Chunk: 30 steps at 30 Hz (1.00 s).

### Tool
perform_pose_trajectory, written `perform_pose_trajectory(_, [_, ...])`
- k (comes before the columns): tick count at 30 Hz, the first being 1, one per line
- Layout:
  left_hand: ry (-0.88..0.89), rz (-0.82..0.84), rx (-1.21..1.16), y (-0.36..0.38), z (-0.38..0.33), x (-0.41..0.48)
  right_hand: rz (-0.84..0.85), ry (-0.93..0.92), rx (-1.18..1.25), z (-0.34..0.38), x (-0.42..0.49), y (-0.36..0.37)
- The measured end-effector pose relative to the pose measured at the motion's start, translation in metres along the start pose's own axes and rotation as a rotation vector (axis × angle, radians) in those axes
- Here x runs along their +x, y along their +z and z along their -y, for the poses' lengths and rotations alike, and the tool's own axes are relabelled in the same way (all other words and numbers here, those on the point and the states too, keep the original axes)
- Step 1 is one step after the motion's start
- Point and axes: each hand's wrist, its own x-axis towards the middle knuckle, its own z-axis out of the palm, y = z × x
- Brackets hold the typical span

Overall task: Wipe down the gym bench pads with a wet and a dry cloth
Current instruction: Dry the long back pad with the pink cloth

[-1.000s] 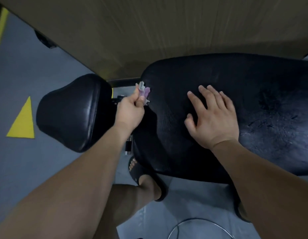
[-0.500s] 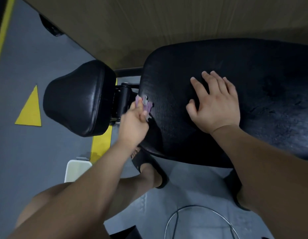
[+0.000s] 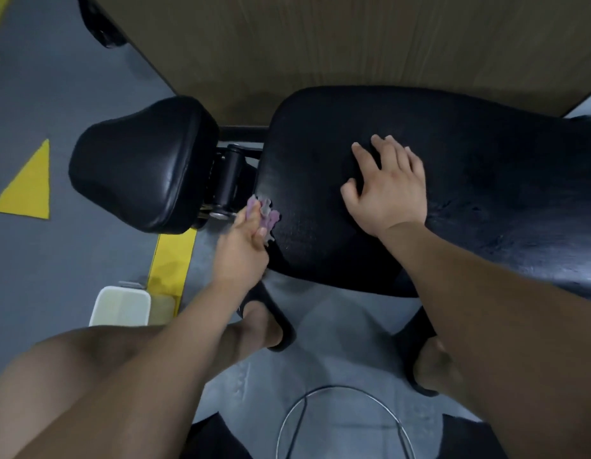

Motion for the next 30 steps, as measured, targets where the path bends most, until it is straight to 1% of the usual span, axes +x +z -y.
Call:
perform_pose_trajectory(3, [-0.056, -0.004, 0.015, 0.005, 0.003, -0.036, 0.034, -0.02, 0.007, 0.0, -0.002, -0.004])
perform_pose_trajectory(5, [-0.056, 0.014, 0.007, 0.01, 0.002, -0.051, 0.08, -0.024, 0.026, 0.0, -0.006, -0.008])
perform_pose_trajectory(9, [-0.065, 0.074, 0.037, 0.021, -0.004, -0.057, 0.246, -0.023, 0.024, 0.003, -0.025, -0.023])
perform_pose_trajectory(11, [-0.021, 0.058, 0.052, 0.025, -0.001, -0.056, 0.301, -0.063, -0.01, 0.001, -0.044, -0.032])
perform_pose_trajectory(13, [0.056, 0.053, 0.054, 0.023, 0.008, -0.053, 0.312, -0.093, -0.062, -0.007, -0.063, -0.04])
perform_pose_trajectory(16, [0.153, 0.027, 0.071, 0.023, 0.018, -0.055, 0.266, -0.02, -0.104, -0.029, -0.083, -0.044])
perform_pose_trajectory(17, [0.198, -0.001, 0.111, 0.027, 0.02, -0.058, 0.247, 0.015, -0.103, -0.037, -0.088, -0.042])
perform_pose_trajectory(19, [0.336, -0.057, 0.275, 0.037, 0.024, -0.064, 0.21, 0.038, -0.104, -0.047, -0.096, -0.035])
perform_pose_trajectory(21, [0.471, -0.023, 0.412, 0.045, 0.033, -0.064, 0.159, 0.033, -0.095, -0.05, -0.102, -0.027])
perform_pose_trajectory(24, [0.672, 0.037, 0.444, 0.034, 0.045, -0.05, 0.082, 0.053, -0.079, -0.051, -0.105, -0.021])
perform_pose_trajectory(26, [0.724, 0.072, 0.469, 0.019, 0.044, -0.041, 0.035, 0.051, -0.066, -0.052, -0.104, -0.02])
perform_pose_trajectory(27, [0.724, 0.06, 0.477, 0.017, 0.043, -0.039, 0.015, 0.05, -0.06, -0.053, -0.104, -0.018])
perform_pose_trajectory(30, [0.7, -0.059, 0.446, 0.037, 0.03, -0.052, -0.046, 0.043, -0.057, -0.053, -0.105, -0.015])
